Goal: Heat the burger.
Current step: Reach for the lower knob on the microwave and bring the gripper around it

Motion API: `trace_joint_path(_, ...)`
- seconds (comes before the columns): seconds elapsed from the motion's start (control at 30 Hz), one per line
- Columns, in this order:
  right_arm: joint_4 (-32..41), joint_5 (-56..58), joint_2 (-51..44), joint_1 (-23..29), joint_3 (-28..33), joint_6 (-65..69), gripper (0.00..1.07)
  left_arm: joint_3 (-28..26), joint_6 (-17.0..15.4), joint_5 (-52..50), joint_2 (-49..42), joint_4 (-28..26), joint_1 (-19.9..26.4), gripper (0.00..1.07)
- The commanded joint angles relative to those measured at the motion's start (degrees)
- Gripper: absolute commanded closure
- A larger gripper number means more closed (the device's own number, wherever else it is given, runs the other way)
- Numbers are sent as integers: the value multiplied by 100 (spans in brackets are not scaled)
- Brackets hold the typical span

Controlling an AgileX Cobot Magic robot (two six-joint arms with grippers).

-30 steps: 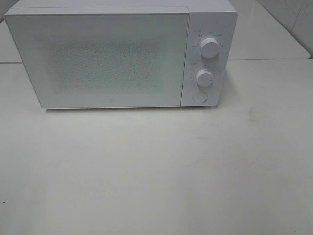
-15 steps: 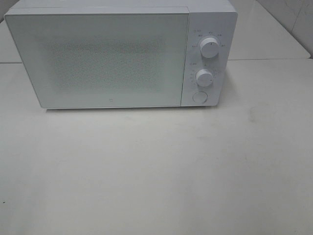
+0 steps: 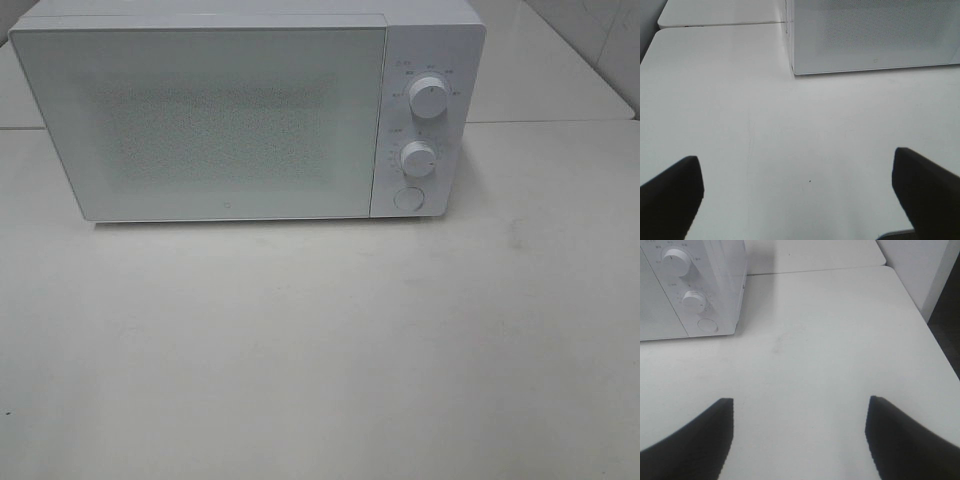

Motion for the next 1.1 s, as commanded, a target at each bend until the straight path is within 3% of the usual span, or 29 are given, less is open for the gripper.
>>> trace_joint_path(0.03,-6,-315,344,-29,17,29,36,23,-40,-52,-149,-63,6,10)
trace_joint_path(0.63,11,-2303,2991,-29,17,29,36,23,-40,-52,-149,-63,6,10)
trace_joint_path(1.1,11,-3564,4274,-29,17,286,36,23,-40,-52,-149,-63,6,10)
